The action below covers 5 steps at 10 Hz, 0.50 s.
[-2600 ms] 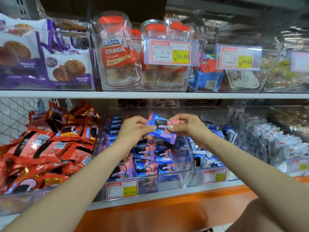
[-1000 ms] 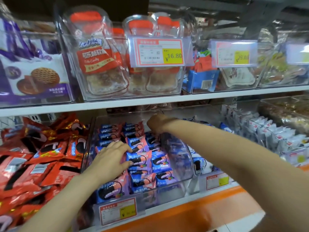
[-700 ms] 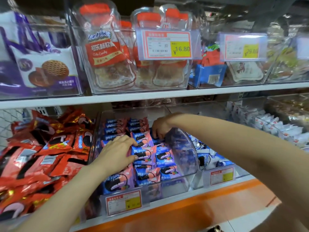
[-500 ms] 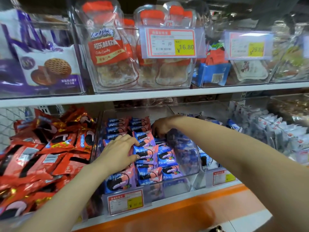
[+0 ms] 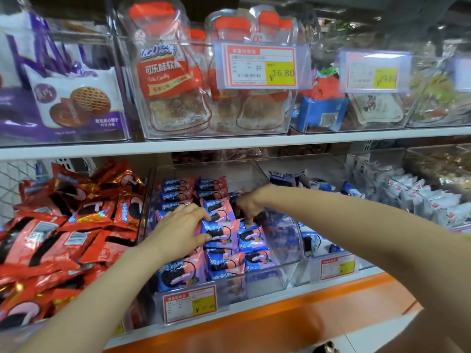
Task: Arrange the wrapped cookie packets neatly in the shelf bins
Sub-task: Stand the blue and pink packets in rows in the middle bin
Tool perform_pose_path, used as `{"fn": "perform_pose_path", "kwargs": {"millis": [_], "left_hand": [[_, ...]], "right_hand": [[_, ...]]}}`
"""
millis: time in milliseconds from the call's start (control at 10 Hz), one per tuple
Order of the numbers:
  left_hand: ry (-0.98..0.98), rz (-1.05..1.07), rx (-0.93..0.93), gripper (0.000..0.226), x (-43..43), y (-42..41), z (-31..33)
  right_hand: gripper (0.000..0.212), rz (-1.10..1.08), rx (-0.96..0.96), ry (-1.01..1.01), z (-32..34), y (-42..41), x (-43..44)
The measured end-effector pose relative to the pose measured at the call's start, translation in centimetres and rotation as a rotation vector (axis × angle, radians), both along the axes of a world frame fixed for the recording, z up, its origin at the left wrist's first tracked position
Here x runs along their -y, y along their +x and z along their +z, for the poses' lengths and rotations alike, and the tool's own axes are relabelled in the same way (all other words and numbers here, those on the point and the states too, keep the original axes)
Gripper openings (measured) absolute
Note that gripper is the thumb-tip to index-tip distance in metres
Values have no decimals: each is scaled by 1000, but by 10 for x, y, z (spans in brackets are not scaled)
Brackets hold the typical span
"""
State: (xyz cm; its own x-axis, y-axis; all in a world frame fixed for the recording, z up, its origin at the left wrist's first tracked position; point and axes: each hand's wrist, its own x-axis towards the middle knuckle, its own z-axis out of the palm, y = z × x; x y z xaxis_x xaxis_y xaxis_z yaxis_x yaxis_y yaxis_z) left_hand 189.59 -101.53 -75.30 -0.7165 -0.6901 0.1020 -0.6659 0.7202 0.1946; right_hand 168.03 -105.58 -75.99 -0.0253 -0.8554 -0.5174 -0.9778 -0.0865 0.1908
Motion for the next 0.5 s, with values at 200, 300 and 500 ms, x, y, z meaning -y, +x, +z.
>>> {"fn": "perform_pose_path", "kwargs": {"millis": [200,300,500], "left_hand": [[4,-1,-8,41,-1,1,0],[4,-4,-10,41,0,1,0],[7,-5,-13,41,1,1,-1]], "right_hand": [[71,-32,57,4,3,0,0],[60,-4,45,-16,6,2,-1],[50,27,-4,-182,8,-2,5]]}}
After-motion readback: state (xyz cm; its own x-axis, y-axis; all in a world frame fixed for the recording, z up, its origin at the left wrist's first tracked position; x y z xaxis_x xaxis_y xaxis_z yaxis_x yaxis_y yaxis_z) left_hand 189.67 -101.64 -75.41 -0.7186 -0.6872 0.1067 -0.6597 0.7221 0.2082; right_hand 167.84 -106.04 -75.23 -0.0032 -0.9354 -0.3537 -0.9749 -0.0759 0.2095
